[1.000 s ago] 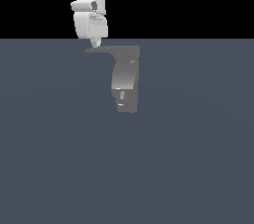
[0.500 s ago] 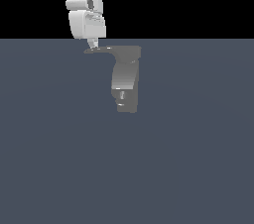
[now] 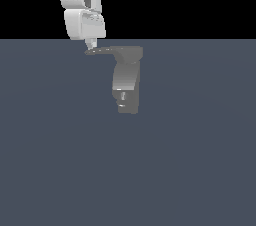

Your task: Turn on the faucet by rotating a designated handle.

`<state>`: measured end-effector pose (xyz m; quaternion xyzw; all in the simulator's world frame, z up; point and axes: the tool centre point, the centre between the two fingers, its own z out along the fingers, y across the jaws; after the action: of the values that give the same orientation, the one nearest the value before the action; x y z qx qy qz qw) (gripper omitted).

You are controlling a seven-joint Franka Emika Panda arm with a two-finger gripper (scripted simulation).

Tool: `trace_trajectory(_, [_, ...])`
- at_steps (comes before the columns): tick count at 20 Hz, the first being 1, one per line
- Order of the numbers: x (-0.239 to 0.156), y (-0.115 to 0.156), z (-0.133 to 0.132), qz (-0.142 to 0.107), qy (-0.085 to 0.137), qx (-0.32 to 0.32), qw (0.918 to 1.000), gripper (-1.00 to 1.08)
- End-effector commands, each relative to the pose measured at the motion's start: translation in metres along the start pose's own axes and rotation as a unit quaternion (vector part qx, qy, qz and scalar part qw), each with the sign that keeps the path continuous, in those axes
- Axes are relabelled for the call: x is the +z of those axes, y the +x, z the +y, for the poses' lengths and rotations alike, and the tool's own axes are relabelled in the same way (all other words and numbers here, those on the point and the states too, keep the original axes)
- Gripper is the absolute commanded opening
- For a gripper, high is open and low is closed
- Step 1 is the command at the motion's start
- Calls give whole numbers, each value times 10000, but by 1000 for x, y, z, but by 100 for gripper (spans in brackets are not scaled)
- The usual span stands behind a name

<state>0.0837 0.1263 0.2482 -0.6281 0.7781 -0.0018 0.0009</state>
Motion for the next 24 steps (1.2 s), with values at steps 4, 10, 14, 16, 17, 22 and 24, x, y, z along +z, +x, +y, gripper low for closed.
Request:
trace_trajectory(4, [0,-5,20,-3,-20,-35,10000,-100])
trace_trajectory(10, [0,3,23,-4,-7,-10,10000,-100])
trace_trajectory(14, [0,10,32,-4,-8,-12,10000,-100])
trace_trajectory(16, [0,14,36,-4,-8,-12,10000,-100])
trace_trajectory(17, [0,16,38,-4,-8,-12,10000,-100])
trace_trajectory(22, [0,25,49,-4,-11,-16,10000,-100])
trace_trajectory(24, [0,28,54,-4,-12,-19,10000,-100])
